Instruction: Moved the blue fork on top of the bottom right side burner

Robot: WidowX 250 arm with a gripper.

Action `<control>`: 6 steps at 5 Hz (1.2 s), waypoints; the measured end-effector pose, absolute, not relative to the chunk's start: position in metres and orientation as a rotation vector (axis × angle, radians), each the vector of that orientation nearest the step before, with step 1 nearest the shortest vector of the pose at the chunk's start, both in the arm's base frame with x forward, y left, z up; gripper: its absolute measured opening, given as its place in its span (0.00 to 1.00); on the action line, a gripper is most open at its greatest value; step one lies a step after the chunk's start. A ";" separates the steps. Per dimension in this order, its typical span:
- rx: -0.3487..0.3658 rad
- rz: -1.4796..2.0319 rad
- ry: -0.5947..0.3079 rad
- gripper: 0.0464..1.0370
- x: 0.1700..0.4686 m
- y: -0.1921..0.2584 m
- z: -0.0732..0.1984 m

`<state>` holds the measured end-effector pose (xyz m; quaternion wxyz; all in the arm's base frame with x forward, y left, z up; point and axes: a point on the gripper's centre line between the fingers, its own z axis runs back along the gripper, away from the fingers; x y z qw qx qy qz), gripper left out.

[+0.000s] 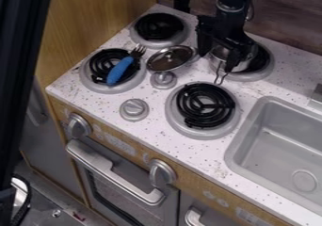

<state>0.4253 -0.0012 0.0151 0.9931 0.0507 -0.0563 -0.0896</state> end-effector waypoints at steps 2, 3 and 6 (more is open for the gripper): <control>0.091 -0.114 -0.062 0.96 0.404 0.030 -0.025; 0.103 -0.022 -0.048 0.96 0.397 0.071 -0.026; 0.189 0.109 -0.112 0.96 0.386 0.186 -0.013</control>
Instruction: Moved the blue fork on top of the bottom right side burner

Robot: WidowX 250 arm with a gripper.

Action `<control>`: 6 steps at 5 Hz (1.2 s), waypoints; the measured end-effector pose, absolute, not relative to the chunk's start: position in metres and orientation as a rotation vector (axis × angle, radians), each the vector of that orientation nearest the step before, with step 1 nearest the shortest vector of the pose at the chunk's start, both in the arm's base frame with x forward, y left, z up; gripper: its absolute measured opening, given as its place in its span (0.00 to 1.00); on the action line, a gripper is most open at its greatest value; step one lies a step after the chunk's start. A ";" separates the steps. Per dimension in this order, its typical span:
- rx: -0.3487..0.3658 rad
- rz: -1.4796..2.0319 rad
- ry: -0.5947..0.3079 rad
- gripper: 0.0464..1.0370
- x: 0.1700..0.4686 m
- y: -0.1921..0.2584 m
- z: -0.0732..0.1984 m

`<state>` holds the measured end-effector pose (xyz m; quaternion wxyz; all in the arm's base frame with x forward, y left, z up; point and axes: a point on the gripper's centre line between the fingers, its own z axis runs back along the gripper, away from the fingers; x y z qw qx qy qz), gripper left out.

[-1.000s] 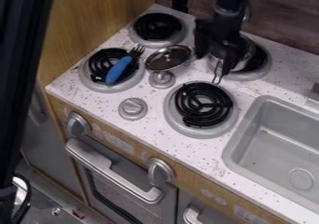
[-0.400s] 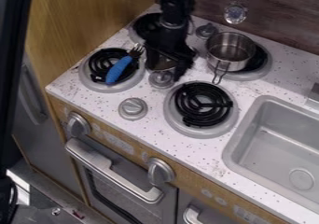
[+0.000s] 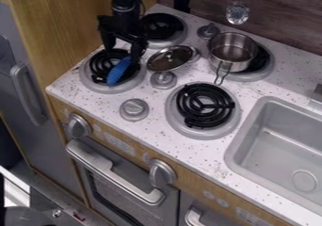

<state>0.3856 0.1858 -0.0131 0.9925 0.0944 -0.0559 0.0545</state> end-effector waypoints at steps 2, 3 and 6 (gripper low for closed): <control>0.100 0.170 -0.101 0.96 0.379 0.185 -0.040; 0.065 0.149 -0.068 0.94 0.382 0.180 -0.053; 0.114 0.073 -0.054 0.53 0.385 0.170 -0.054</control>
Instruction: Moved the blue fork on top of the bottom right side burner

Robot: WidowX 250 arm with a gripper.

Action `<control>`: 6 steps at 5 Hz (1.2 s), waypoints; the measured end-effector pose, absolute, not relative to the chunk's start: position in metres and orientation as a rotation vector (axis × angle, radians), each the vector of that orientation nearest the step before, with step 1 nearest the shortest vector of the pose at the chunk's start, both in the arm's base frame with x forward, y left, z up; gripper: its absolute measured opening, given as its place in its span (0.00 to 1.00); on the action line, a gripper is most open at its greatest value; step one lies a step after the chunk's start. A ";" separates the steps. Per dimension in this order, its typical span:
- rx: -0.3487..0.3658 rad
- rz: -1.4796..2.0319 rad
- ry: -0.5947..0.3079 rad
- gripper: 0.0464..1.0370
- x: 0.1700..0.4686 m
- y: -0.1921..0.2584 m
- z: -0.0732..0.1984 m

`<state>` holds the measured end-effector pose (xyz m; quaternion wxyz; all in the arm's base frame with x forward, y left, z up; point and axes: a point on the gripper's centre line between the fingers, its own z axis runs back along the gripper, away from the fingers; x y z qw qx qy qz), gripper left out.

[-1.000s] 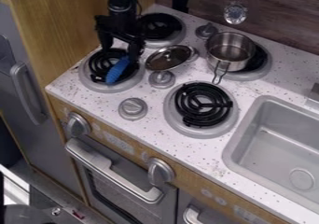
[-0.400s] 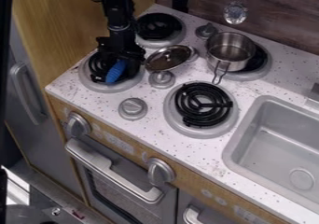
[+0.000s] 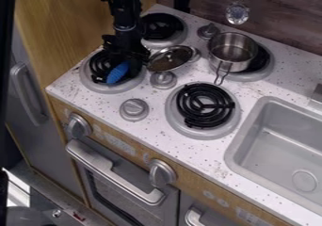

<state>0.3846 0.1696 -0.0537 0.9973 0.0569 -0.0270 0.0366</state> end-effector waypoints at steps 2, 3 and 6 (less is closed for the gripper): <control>0.197 0.002 -0.161 0.12 0.406 0.135 0.004; 0.196 -0.045 -0.189 0.02 0.412 0.113 0.012; 0.196 0.071 -0.168 0.57 0.394 0.142 0.002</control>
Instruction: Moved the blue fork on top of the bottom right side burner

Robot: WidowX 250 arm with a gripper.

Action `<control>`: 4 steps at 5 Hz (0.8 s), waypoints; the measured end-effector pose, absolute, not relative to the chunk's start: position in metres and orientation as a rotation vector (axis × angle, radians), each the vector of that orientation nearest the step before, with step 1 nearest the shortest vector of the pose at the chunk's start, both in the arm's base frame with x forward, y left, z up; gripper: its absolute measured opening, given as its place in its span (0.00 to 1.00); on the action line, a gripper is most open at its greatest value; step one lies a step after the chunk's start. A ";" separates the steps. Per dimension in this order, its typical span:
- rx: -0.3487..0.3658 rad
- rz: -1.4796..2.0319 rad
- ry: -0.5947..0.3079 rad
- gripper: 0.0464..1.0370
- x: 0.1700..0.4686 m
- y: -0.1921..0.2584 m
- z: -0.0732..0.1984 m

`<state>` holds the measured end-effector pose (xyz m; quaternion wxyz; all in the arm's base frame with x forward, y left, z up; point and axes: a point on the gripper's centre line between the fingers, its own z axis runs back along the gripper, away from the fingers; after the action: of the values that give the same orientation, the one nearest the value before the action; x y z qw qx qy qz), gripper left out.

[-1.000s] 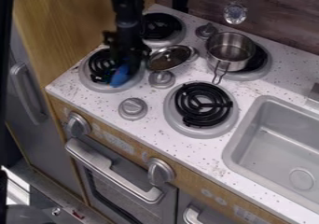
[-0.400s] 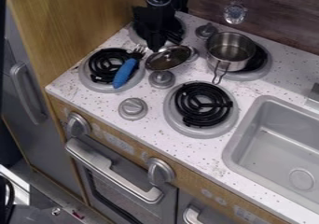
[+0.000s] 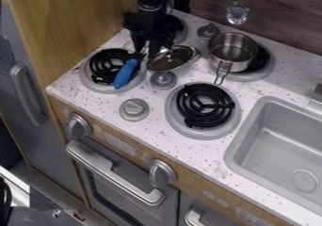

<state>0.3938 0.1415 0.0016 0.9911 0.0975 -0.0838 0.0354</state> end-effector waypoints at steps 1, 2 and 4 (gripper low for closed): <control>0.204 0.085 -0.142 0.87 0.388 0.149 -0.002; 0.208 0.104 -0.124 0.96 0.383 0.158 -0.008; 0.194 0.123 -0.063 0.96 0.377 0.165 -0.033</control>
<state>0.3771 0.1650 -0.0326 0.9929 0.0965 -0.0315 0.0613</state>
